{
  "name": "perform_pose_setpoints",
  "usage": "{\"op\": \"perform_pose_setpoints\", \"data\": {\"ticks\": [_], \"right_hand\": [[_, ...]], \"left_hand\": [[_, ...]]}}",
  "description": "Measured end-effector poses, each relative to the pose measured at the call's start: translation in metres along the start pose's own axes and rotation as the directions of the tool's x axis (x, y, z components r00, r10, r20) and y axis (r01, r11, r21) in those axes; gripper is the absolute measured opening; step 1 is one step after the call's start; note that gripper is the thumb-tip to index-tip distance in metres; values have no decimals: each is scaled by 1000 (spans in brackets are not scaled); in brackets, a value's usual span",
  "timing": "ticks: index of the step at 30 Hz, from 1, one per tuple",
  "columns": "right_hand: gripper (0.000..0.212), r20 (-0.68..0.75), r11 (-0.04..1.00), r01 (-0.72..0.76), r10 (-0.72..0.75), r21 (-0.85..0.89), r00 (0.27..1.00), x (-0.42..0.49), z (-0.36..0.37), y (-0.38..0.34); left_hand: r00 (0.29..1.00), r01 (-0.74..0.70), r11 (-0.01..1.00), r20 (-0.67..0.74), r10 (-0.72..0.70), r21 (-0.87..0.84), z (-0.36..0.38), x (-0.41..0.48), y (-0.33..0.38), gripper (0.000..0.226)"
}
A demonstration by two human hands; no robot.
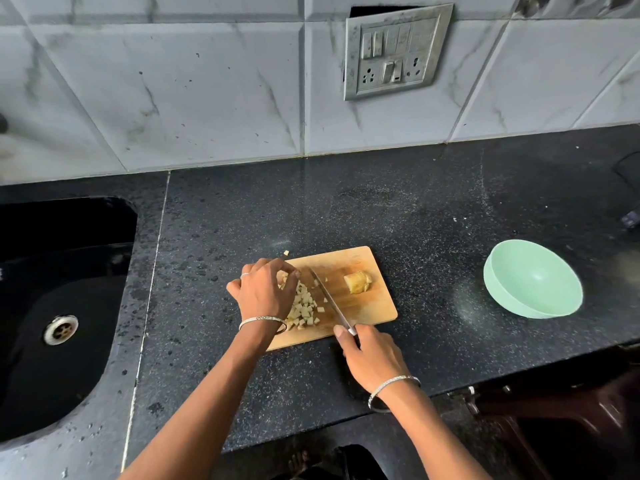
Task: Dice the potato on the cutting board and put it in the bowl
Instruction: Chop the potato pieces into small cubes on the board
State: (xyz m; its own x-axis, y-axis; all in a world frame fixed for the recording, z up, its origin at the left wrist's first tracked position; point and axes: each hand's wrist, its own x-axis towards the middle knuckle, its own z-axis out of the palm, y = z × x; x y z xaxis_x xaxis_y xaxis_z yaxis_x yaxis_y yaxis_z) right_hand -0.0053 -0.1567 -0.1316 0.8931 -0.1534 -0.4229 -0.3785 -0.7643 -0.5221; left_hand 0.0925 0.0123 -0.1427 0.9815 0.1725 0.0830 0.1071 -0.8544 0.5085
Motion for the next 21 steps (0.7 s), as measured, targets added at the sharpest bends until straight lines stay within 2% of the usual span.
{"op": "perform_pose_setpoints", "data": {"ticks": [4,7,10,14,17,18,21], "right_hand": [[48,16,999,-3,2,46,1000,1,-8,11],[44,13,990,-22,20,138,1000,1,-19,18],[42,-2,972,-37,38,231,999,1,-30,26],[45,95,925,-77,45,371,994,-3,-34,29],[45,217,850,-149,43,506,975,-8,-32,26],[45,252,825,-168,32,540,967,-9,-32,25],[46,320,780,-191,-13,596,947,-9,-34,24]], "left_hand": [[993,-79,997,94,76,25,6,-5,4,19],[992,-114,992,63,110,62,10,-10,12,22],[984,-164,986,72,165,-21,15,-13,25,25],[984,-51,961,151,95,-270,18,-8,37,24],[967,122,813,254,32,-569,14,-9,40,22],[965,148,786,263,19,-600,12,-8,39,22],[976,91,859,216,24,-504,11,-4,33,24]]}}
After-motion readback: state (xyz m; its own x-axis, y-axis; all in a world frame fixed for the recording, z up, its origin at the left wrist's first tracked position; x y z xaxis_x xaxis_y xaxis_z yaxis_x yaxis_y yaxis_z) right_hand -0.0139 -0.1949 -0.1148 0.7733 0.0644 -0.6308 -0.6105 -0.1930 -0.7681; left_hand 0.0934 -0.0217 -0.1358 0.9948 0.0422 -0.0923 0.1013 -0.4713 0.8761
